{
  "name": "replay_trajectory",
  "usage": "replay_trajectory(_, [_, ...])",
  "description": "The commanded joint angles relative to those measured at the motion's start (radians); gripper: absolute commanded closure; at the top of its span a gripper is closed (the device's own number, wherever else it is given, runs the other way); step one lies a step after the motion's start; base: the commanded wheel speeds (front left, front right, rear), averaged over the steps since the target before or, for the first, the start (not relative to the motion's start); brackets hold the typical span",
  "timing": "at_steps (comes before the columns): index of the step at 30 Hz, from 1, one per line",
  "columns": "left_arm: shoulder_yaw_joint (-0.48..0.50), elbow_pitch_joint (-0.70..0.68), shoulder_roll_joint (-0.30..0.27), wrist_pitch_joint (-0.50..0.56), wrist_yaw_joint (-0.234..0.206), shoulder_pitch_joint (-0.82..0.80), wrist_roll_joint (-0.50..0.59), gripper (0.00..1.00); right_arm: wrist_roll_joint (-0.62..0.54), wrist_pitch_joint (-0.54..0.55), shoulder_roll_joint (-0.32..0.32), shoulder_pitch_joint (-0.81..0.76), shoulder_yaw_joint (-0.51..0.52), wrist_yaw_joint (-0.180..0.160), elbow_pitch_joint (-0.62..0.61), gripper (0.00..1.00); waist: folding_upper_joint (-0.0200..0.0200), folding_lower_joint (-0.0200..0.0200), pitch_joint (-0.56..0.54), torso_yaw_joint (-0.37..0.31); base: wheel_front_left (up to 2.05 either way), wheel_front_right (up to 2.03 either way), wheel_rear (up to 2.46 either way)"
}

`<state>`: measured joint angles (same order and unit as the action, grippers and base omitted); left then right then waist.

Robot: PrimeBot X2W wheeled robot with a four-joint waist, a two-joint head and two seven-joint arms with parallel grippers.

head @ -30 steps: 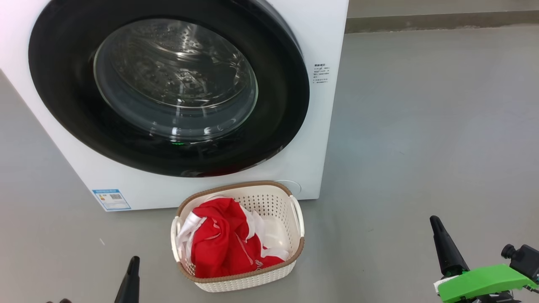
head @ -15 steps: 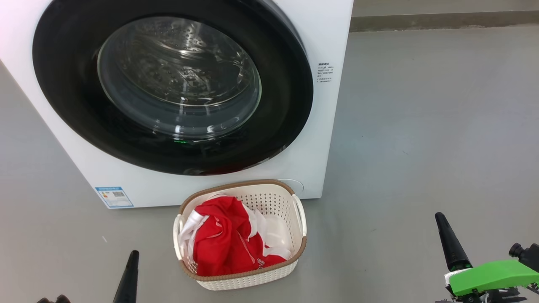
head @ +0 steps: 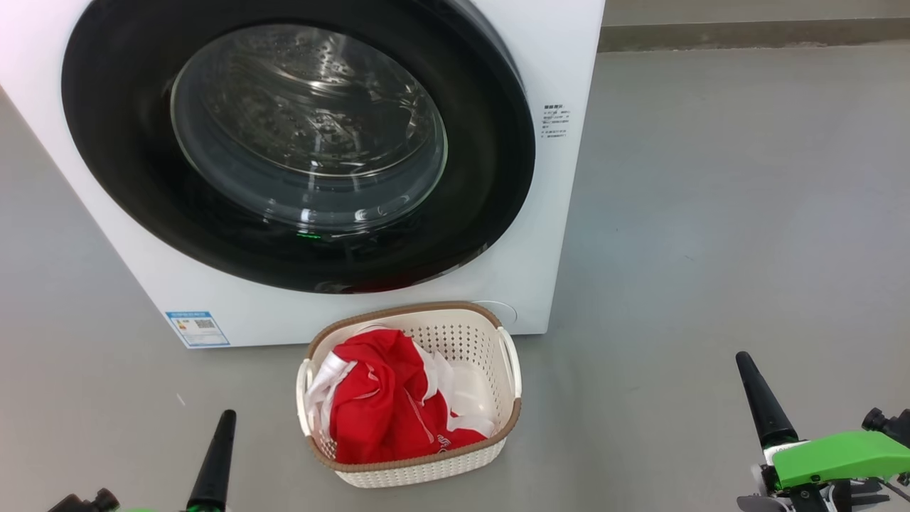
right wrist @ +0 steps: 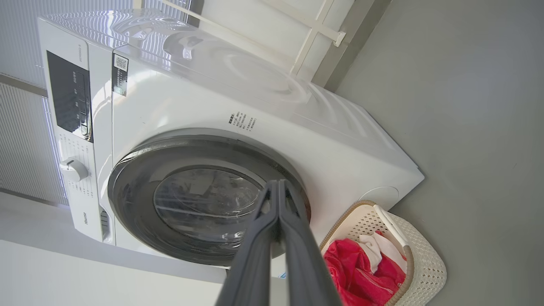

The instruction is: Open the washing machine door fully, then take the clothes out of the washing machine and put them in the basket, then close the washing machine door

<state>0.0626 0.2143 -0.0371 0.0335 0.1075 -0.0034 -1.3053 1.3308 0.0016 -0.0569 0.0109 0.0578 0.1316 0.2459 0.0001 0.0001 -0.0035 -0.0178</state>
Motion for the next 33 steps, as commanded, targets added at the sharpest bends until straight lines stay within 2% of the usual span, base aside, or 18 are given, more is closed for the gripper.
replay_trajectory(1, [0.030,-0.016,-0.014,0.006,0.013,-0.046,-0.027,1.00,0.027,0.008,-0.016,0.057,-0.007,0.000,-0.022,1.00,-0.0001,-0.0001,0.000,0.001,0.00,0.00,0.00])
replay_trajectory(24, [0.048,0.030,-0.016,0.076,0.023,-0.103,-0.299,1.00,0.300,0.082,-0.018,0.093,0.021,-0.001,-0.004,1.00,-0.0001,-0.0001,0.006,0.017,0.00,0.00,0.00])
replay_trajectory(33, [0.049,0.031,-0.016,0.078,0.023,-0.104,-0.305,1.00,0.303,0.087,-0.016,0.094,0.025,-0.001,-0.003,1.00,-0.0001,-0.0001,0.007,0.018,0.00,0.00,0.00])
